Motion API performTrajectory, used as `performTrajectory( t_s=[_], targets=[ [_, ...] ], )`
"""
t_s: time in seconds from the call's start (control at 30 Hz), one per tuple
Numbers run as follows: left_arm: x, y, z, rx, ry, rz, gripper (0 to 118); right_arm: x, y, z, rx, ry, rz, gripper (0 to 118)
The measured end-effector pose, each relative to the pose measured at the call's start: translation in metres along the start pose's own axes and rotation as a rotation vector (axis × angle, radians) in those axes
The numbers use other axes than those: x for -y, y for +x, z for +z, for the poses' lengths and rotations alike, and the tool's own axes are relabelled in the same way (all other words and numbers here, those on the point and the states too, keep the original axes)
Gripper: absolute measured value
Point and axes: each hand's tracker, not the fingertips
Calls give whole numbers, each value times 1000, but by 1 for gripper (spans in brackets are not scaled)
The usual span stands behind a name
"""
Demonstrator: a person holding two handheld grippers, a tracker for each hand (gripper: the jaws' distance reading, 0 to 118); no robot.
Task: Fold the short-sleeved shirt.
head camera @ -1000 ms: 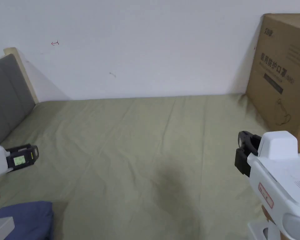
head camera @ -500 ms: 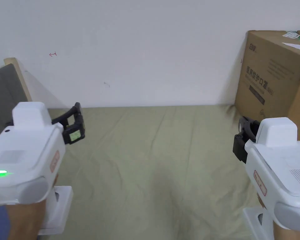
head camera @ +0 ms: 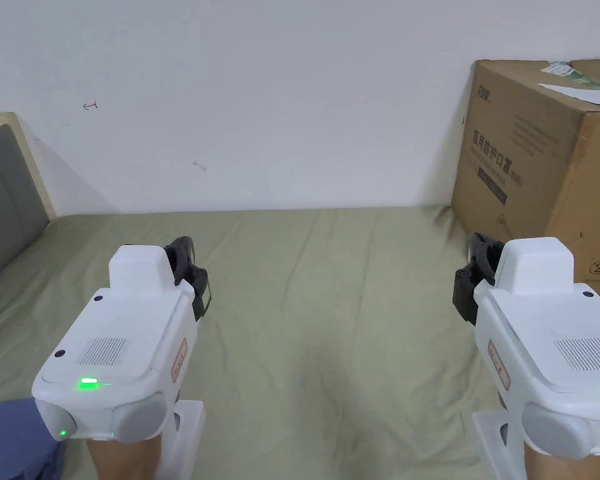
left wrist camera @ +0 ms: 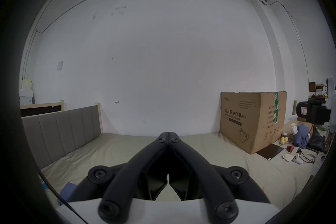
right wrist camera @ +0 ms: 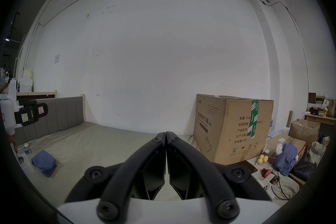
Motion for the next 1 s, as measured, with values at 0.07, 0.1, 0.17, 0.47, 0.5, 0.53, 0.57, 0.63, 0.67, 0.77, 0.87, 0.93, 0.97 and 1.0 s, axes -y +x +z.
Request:
performTrajectory(
  t_s=[0.07,0.1,0.17,0.47,0.5,0.53,0.57,0.63,0.67,0.77,0.87,0.93,0.97,1.0],
  targets=[
    [1,5,4,0,-5,-4,0,1,1,0,0,0,-4,0],
    [2,5,4,3,-8,-5,0,0,0,1,1,0,-4,0],
    [4,8,7,4,-8,-11,0,0,0,2,5,-1,1,0],
    [5,10,10,17,-13,-17,0,-2,-1,3,9,4,4,0],
    [5,10,11,15,-13,-17,0,-2,-1,3,8,4,5,0],
    [6,11,11,14,-13,-24,0,-2,-2,3,8,4,6,0],
    [6,10,11,13,-12,-25,0,-2,-2,3,7,3,5,0],
    [6,10,11,12,-14,-21,0,-2,-2,3,7,2,4,0],
    [6,10,11,10,-15,-17,0,-2,-2,2,5,1,5,0],
    [7,9,12,-2,-18,-31,0,-2,-3,2,2,0,4,0],
    [6,8,13,2,-19,-21,0,-2,-5,2,-1,-1,6,0],
    [8,10,13,-9,-20,-30,0,-1,-5,2,-6,-3,3,0],
    [8,7,13,-5,-20,-30,0,-1,-6,2,-6,-5,4,0],
    [8,7,13,-3,-22,-26,0,-1,-7,2,-9,-7,6,0]
  ],
)
